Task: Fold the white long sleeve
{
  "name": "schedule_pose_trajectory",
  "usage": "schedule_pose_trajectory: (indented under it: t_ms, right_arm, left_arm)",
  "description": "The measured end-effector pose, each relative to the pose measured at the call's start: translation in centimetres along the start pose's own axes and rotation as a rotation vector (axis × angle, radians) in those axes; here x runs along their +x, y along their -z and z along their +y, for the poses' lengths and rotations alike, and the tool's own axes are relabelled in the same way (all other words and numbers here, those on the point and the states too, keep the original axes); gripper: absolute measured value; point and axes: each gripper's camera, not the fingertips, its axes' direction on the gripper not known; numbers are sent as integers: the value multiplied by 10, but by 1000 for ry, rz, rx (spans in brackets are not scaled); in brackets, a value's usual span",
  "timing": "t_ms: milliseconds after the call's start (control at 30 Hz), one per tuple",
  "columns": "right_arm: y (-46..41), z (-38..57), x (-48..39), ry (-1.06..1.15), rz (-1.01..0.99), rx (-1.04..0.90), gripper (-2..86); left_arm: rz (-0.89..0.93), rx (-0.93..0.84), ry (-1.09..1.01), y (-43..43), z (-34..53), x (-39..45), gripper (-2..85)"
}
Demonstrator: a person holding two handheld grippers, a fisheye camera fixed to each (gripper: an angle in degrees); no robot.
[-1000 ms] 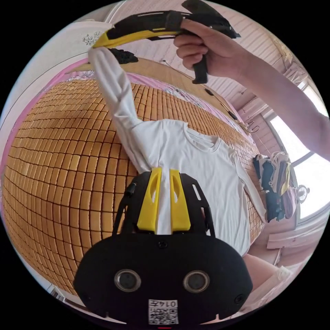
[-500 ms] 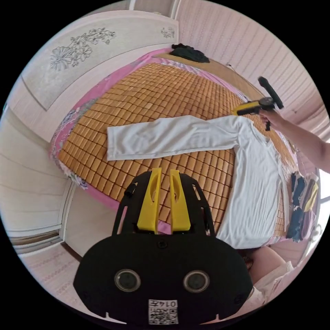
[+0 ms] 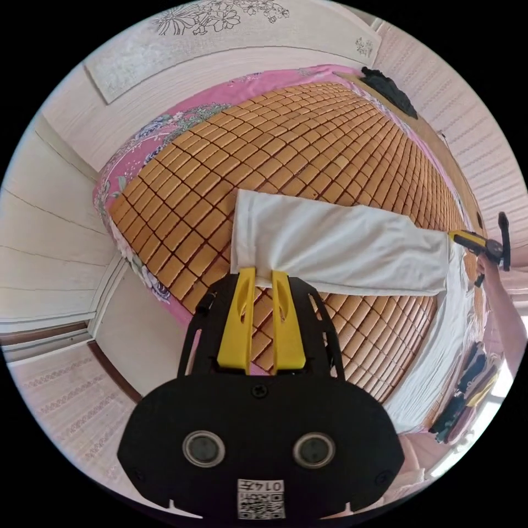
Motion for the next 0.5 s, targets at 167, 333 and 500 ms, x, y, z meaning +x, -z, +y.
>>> schedule_pose_trajectory:
  t_ms: [167, 333, 500]
  right_arm:
    - [-11, -6, 0, -32, -12, -1, -7]
    - [-20, -10, 7, -85, -56, 12, -6]
    - [-26, -13, 5, -76, -50, 11, -5]
  left_arm:
    - [-6, -8, -10, 11, 6, -15, 57]
    - [1, -53, -31, 19, 15, -24, 56]
    - [-62, 2, -67, 54, 3, -24, 57]
